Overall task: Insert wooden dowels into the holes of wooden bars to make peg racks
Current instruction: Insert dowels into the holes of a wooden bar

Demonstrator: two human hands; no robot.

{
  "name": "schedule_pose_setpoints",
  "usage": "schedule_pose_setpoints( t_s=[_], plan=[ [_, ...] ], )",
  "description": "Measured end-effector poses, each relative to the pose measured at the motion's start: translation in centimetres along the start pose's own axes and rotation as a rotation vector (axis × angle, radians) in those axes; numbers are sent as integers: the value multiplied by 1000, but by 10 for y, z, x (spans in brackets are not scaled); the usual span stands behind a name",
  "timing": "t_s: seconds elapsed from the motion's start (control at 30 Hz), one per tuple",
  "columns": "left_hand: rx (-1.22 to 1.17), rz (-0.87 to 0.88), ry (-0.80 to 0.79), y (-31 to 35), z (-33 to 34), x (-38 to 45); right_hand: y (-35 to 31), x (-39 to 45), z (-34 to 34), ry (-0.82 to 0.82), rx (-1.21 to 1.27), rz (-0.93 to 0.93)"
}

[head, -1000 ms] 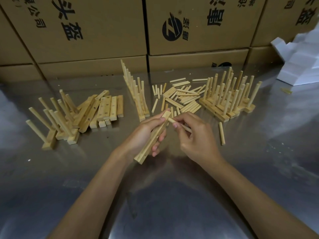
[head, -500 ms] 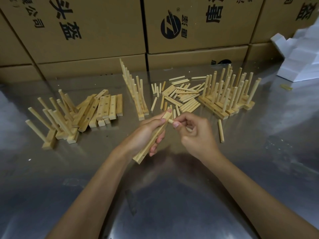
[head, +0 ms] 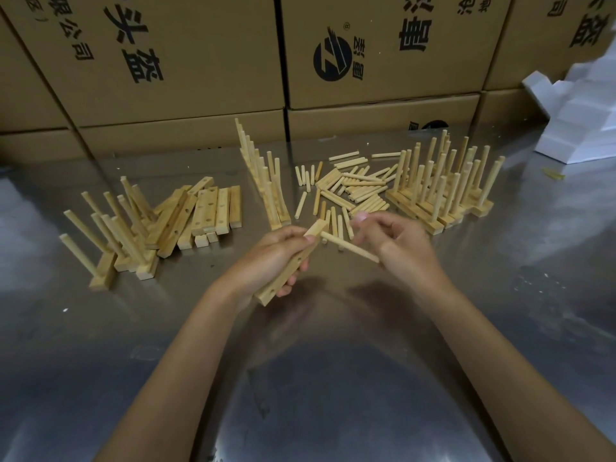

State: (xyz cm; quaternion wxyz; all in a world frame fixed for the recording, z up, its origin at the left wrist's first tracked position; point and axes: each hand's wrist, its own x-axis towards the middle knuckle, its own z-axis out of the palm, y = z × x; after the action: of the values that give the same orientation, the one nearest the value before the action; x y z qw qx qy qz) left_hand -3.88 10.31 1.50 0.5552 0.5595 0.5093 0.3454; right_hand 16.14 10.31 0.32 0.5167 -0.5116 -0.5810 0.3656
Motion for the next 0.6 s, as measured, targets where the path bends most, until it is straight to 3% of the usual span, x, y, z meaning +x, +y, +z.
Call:
schedule_pose_setpoints(
  t_s=[0.07,0.13,0.17,0.23,0.3,0.37,0.47,0.6],
  plan=[
    [-45,-6,66,0,-6,0,5,6,-15,154,-330,2],
    [-97,-17,150,-1,-11,1,10,9,-36,222,-896,131],
    [-118,-36,189,-1,-13,2,12,9,-44,187,-1074,256],
    [-167,-93,246,-1,-16,4,15,11,-55,44,-1165,474],
    [-198,-123,252,-1,-16,5,17,13,-59,-8,-1132,492],
    [-222,-132,246,-1,-15,5,16,15,-55,-67,-1036,375],
    [-275,-154,237,-1,-13,5,11,9,-36,-130,-482,237],
    [-327,-166,192,0,-5,5,-8,-4,-7,-218,273,227]
  ],
)
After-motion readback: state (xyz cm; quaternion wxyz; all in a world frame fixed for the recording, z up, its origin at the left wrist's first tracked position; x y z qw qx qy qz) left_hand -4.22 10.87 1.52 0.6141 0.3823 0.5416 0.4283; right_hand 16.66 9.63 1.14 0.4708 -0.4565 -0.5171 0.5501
